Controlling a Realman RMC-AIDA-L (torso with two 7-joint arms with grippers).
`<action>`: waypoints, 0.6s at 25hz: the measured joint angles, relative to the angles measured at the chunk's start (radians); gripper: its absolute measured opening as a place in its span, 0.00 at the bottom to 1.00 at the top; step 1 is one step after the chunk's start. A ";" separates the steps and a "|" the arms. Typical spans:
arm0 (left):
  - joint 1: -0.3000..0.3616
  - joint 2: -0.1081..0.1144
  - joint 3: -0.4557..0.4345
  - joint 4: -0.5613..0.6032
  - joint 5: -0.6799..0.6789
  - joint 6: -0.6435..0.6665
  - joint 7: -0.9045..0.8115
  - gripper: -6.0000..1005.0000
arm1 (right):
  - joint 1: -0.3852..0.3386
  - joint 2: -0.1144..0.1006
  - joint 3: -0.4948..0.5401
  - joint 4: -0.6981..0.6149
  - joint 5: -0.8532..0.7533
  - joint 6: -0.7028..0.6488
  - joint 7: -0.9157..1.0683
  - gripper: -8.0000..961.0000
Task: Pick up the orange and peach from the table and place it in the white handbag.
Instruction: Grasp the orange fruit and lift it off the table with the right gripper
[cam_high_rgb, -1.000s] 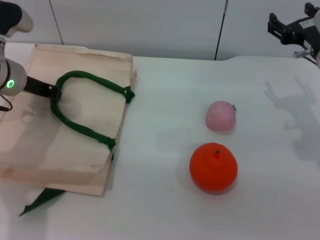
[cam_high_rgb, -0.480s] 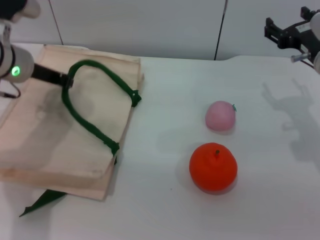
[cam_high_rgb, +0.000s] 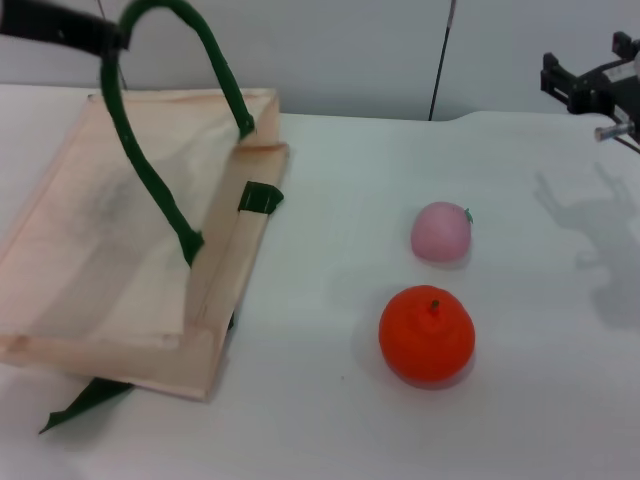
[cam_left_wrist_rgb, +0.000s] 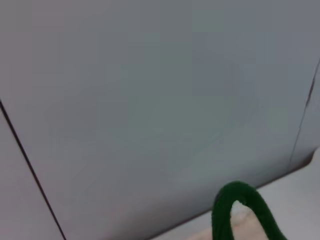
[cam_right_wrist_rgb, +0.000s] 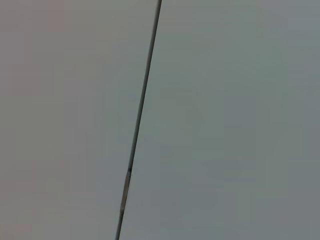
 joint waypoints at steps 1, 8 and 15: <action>0.006 0.000 -0.002 0.035 0.000 -0.015 -0.006 0.12 | -0.001 0.000 0.000 0.002 0.000 -0.003 0.000 0.90; 0.019 0.002 -0.011 0.228 -0.004 -0.108 -0.036 0.12 | -0.020 -0.002 0.008 -0.014 -0.002 -0.071 -0.002 0.90; 0.010 0.002 -0.072 0.349 -0.036 -0.192 -0.040 0.12 | -0.110 -0.001 0.115 -0.210 -0.022 -0.287 -0.056 0.90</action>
